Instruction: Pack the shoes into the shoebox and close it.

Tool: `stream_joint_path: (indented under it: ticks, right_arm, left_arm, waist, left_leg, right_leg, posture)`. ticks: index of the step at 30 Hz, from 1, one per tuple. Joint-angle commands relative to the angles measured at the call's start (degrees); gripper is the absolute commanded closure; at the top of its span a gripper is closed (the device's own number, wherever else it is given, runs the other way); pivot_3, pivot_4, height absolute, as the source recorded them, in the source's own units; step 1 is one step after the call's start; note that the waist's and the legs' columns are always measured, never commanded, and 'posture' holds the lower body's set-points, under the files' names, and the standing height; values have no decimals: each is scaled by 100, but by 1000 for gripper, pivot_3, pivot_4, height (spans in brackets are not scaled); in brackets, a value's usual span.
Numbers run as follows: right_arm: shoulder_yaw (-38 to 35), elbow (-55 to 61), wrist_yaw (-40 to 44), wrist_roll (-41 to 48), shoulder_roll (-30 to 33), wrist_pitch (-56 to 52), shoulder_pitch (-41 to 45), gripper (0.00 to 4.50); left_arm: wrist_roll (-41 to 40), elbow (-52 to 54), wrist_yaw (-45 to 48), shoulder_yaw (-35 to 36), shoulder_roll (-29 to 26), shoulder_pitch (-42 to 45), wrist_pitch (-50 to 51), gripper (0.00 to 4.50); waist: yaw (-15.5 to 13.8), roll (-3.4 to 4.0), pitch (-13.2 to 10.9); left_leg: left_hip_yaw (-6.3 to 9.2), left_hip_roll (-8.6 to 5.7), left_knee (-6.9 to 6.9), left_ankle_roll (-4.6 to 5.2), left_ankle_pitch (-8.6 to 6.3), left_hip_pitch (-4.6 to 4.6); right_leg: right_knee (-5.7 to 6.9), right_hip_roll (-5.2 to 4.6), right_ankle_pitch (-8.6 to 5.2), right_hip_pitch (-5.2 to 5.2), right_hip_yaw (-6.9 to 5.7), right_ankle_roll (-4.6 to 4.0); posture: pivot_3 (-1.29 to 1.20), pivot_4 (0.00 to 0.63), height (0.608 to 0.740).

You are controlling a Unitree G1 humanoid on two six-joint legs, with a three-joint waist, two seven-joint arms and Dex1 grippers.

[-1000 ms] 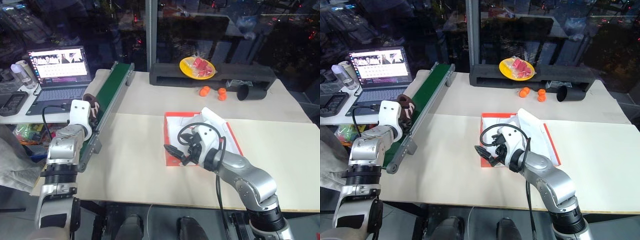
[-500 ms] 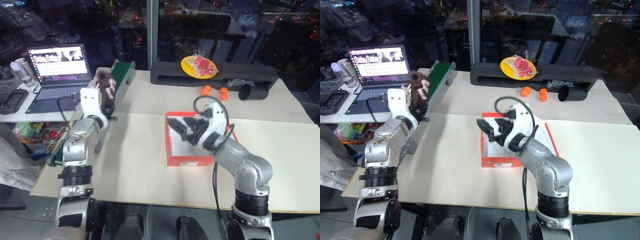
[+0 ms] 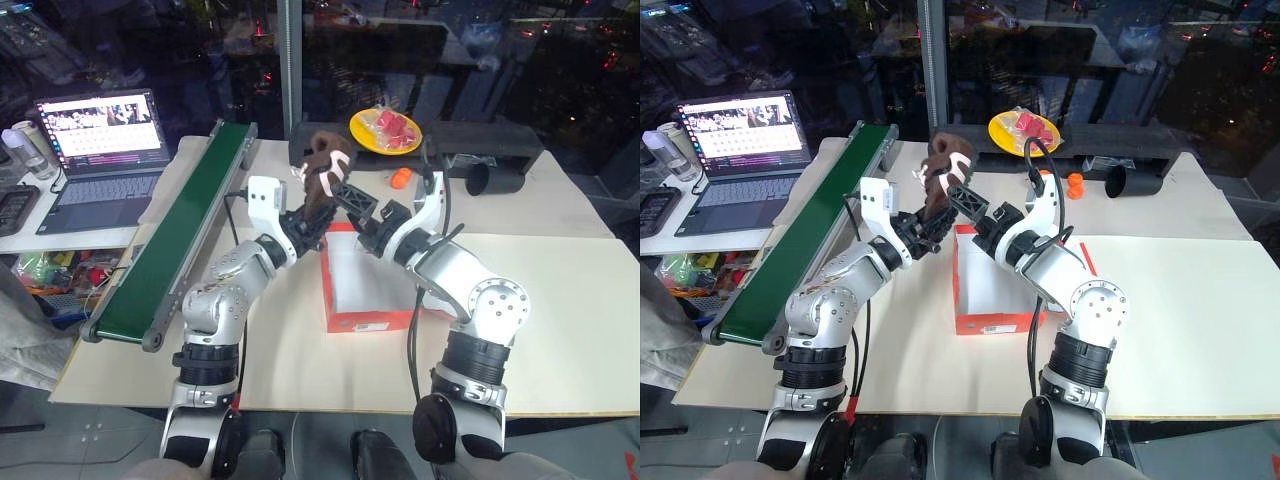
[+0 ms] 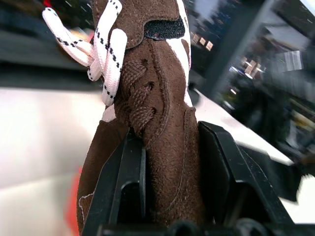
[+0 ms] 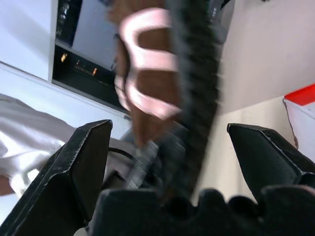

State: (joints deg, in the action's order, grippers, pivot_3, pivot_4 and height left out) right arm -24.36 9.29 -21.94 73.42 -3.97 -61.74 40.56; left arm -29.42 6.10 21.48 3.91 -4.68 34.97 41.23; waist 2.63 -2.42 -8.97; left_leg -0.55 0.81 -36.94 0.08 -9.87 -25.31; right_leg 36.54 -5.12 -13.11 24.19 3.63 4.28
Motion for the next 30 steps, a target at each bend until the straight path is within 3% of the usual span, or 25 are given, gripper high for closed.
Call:
stream_joint_path:
  ticks: [1, 16, 26, 28, 30]
  right_arm:
    - [83, 207, -64, 251, 227, 242, 237, 0]
    - [407, 44, -22, 34, 691, 569, 30, 0]
    - [530, 105, -148, 53, 677, 655, -9, 2957]
    - [557, 109, -166, 49, 681, 668, -7, 3280]
    - [588, 117, -192, 42, 662, 686, -1, 3280]
  left_arm:
    - [-181, 311, 173, -112, -28, 32, 33, 3289]
    - [-209, 488, 738, -595, -118, -34, -98, 3289]
    - [112, 308, 690, -718, -261, -31, -262, 3292]
    - [173, 280, 686, -760, -289, -32, -292, 3292]
    - [263, 268, 704, -841, -326, -52, -307, 3292]
  waist:
    - [-3, 0, 0]
    - [-10, 1, 0]
    - [-12, 3, -1]
    - [-14, 3, -1]
    - [-13, 3, -1]
  left_leg:
    - [0, -1, 0, 0, 0, 0]
    - [-1, 1, 7, 2, -1, -8]
    - [-1, 1, 8, 3, -2, -11]
    - [-1, 2, 8, 3, -2, -11]
    - [0, 2, 8, 3, -2, -11]
  right_leg:
    - [-2, -1, 0, -1, 0, 0]
    - [-33, 0, 0, -4, -1, 1]
    - [-34, 0, 0, -2, -1, 1]
    - [-34, 0, 0, -2, -1, 1]
    - [-35, 0, 0, -2, -1, 1]
  posture:
    - [0, 150, 734]
    - [0, 150, 734]
    - [0, 150, 734]
    - [0, 150, 734]
    - [0, 150, 734]
